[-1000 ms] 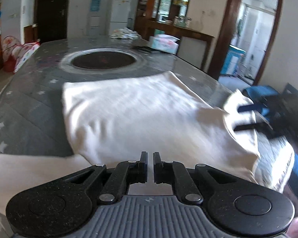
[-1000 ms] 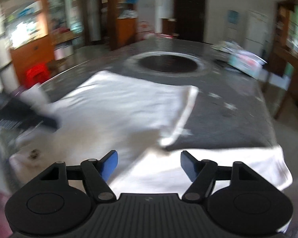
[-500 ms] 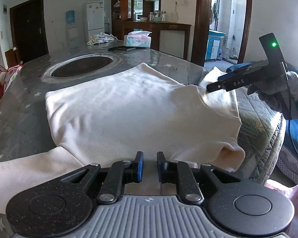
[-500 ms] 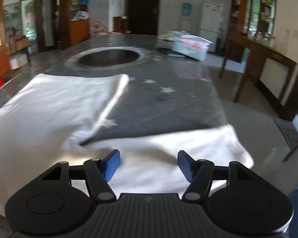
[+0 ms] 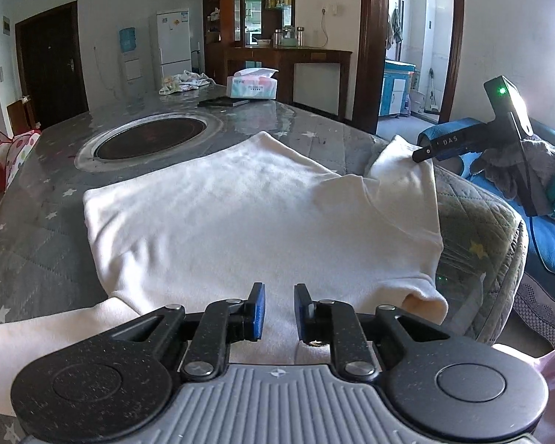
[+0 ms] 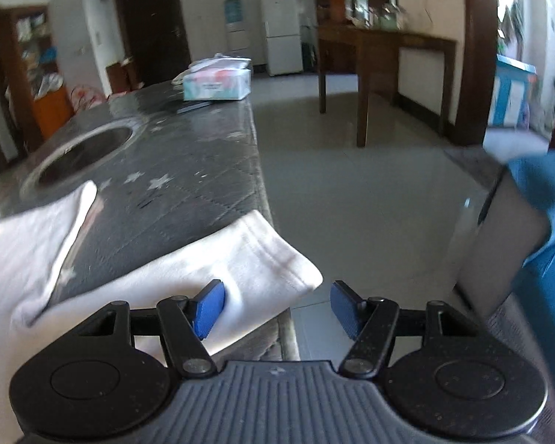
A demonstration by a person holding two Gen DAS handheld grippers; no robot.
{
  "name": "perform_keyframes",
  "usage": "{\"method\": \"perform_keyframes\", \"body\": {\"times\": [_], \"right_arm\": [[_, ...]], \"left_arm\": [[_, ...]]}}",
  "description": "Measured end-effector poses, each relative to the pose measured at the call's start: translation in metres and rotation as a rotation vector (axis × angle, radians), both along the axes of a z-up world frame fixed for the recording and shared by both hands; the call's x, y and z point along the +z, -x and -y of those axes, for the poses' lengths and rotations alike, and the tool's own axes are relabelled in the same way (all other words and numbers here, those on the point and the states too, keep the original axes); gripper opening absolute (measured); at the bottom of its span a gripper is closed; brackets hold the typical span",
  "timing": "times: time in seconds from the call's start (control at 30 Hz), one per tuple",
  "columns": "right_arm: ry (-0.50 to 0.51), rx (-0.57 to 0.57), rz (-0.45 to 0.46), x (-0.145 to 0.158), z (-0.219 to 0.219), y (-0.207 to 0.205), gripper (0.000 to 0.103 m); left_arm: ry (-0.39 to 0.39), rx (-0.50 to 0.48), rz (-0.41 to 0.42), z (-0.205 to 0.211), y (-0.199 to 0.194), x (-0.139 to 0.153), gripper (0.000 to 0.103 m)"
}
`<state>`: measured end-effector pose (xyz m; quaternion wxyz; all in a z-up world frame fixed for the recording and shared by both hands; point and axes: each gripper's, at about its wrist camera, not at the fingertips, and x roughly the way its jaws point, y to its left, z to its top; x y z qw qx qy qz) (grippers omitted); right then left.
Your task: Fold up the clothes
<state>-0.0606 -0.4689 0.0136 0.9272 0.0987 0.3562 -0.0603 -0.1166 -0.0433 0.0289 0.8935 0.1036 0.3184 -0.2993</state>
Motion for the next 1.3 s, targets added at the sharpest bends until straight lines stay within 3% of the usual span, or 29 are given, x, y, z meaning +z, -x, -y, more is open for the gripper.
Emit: {"method": "perform_keyframes", "body": {"times": [0.33, 0.6, 0.67, 0.77, 1.03, 1.3], "right_arm": [[-0.219, -0.043, 0.042, -0.006, 0.033, 0.006, 0.028], [-0.324, -0.079, 0.062, -0.012, 0.05, 0.013, 0.027], [-0.344, -0.086, 0.068, -0.013, 0.054, 0.014, 0.019], [-0.322, -0.093, 0.097, -0.009, 0.053, 0.02, 0.007], [-0.281, -0.089, 0.195, 0.022, 0.057, 0.044, 0.005], [-0.24, -0.098, 0.147, 0.016, 0.052, 0.044, 0.005]], "left_arm": [[-0.002, -0.005, 0.007, 0.008, 0.002, 0.003, 0.027], [-0.005, -0.034, 0.009, 0.022, 0.004, 0.005, 0.029], [-0.006, -0.044, 0.009, 0.026, 0.005, 0.005, 0.031], [-0.009, -0.05, 0.007, 0.032, 0.005, 0.005, 0.037], [-0.003, -0.09, 0.001, 0.054, 0.001, 0.004, 0.043], [0.009, -0.181, -0.009, 0.086, 0.002, -0.001, 0.048]]}}
